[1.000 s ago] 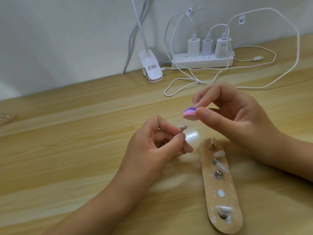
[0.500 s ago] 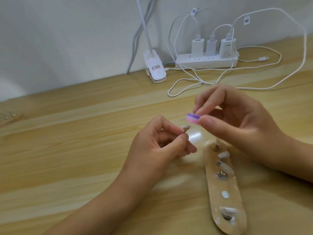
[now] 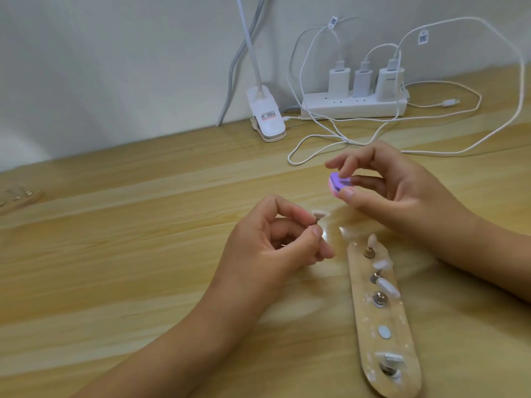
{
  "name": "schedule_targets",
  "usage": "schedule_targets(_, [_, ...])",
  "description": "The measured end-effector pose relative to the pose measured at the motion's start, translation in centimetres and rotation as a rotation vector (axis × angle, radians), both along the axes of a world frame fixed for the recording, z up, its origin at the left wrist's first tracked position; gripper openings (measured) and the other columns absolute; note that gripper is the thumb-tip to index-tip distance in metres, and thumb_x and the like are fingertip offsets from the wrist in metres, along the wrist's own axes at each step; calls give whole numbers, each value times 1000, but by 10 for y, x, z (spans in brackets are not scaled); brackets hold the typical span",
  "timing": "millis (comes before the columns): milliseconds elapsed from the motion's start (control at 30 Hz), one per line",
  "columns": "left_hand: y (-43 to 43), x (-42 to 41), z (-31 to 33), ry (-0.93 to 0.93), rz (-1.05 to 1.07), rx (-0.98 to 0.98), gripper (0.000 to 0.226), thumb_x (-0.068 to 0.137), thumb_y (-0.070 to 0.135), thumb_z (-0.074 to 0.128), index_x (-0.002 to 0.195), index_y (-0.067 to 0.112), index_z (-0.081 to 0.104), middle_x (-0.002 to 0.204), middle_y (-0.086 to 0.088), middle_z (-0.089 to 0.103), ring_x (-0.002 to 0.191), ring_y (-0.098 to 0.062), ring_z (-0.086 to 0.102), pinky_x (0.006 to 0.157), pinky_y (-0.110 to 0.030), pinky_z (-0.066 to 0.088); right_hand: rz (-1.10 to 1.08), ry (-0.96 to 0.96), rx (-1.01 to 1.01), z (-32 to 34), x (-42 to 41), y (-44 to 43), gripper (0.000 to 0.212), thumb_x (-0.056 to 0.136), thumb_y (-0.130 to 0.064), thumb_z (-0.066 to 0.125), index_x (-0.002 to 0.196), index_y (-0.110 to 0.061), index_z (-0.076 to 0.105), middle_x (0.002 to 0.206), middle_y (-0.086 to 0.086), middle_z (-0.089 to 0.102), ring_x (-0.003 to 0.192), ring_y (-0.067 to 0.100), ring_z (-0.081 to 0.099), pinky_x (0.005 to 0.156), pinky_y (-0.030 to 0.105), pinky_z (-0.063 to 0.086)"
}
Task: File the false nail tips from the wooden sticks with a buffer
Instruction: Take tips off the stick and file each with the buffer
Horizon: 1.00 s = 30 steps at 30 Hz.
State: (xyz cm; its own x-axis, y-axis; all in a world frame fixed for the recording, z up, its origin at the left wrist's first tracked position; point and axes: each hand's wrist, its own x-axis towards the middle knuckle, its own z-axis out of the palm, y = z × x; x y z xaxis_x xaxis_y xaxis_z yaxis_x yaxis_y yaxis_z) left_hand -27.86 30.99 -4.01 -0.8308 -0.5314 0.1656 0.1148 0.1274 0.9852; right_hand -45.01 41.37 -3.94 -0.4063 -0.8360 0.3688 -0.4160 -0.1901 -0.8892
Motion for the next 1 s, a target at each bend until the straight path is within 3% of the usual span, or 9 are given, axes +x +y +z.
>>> schedule_targets(133, [-2,0,1,-11,-24,6,17,91,7,62,103,17,68,73,-5,74,65,-8,65,65,-14,49,8,-114,-24,3,2,2,22,85,-22,68,105,-20,60,112,2,70,112,8,64,89,15,48])
schedule_targets(333, [-3,-2,0,-18,-18,86,20,89,19,60,102,13,72,85,-7,76,78,-10,70,70,-16,53,-17,-164,-21,8,1,2,21,87,-35,64,102,-19,63,101,4,74,94,6,68,85,21,53])
schedule_targets(500, [-4,-2,1,-23,-11,68,19,82,28,65,96,18,74,85,-5,76,76,-11,70,68,-17,53,42,-164,-60,9,6,5,21,86,-32,60,99,-15,61,101,7,74,96,9,69,83,16,50])
schedule_targets(600, [-4,-2,1,-26,-15,44,18,80,29,67,94,19,74,79,-3,75,71,-8,68,66,-15,51,54,-152,-75,10,8,6,23,87,-34,68,98,-15,61,103,5,73,99,12,69,85,19,50])
schedule_targets(733, [-3,-3,1,7,-3,58,21,76,24,69,93,13,66,74,-5,73,67,-9,67,63,-15,50,61,-187,-151,11,10,8,20,85,-34,62,97,-17,62,103,6,74,99,11,69,84,19,51])
schedule_targets(867, [-1,-3,2,36,13,77,17,74,19,70,82,8,60,73,-12,74,66,-11,69,62,-16,51,127,-129,37,7,12,5,26,87,-37,71,95,-14,64,100,6,73,96,10,68,86,26,53])
schedule_targets(1000, [0,-3,2,29,14,70,16,73,17,70,80,8,59,74,-13,74,67,-12,70,63,-17,52,100,-139,-76,10,14,6,21,87,-34,65,96,-15,63,102,9,72,98,14,69,82,19,52])
